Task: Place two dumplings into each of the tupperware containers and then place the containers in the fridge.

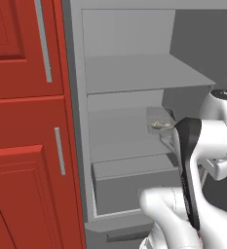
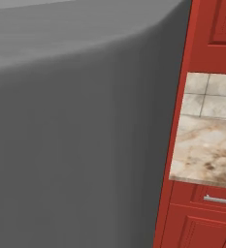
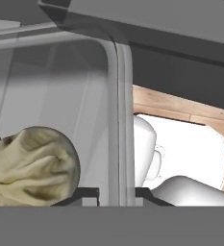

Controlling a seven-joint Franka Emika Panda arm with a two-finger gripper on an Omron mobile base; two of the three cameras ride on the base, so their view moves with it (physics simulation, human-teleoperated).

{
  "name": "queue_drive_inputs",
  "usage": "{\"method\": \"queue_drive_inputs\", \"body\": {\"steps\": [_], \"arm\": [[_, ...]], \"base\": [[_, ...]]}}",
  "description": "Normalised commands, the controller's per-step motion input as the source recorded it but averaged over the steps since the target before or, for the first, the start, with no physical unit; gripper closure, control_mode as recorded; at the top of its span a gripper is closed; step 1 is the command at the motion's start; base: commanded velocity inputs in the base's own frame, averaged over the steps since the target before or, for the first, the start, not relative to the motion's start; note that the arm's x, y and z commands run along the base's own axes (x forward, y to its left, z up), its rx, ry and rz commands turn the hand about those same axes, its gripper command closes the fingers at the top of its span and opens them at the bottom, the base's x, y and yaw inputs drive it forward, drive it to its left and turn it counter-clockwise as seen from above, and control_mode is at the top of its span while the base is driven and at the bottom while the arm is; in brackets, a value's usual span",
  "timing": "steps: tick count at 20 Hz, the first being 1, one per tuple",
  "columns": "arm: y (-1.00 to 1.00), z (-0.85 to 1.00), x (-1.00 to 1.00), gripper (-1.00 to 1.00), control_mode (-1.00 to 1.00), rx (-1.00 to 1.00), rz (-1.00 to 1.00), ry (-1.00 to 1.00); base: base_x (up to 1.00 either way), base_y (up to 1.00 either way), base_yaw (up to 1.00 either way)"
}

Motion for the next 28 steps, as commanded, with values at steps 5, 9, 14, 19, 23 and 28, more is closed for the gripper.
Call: {"method": "queue_drive_inputs", "body": {"steps": [5, 9, 14, 19, 23, 28], "arm": [[0.0, 0.0, 0.0, 1.0, 1.0, 0.0, 0.0, 0.0], [0.0, 0.0, 0.0, 1.0, 1.0, 0.0, 0.0, 0.0], [0.19, -0.38, 0.35, 1.0, -1.0, 0.01, 0.09, 0.0], [0.36, -0.44, 0.98, 1.0, -1.0, 0.05, 0.14, -0.08], [0.12, -0.39, 1.0, 1.0, -1.0, 0.09, 0.13, -0.07], [0.07, -0.55, 0.72, 1.0, -1.0, 0.05, 0.08, -0.02]], "base": [[0.5, 0.02, 0.02], [0.03, 0.0, 0.0], [0.0, 0.0, 0.0], [0.0, 0.0, 0.0], [0.0, 0.0, 0.0], [0.0, 0.0, 0.0]]}}
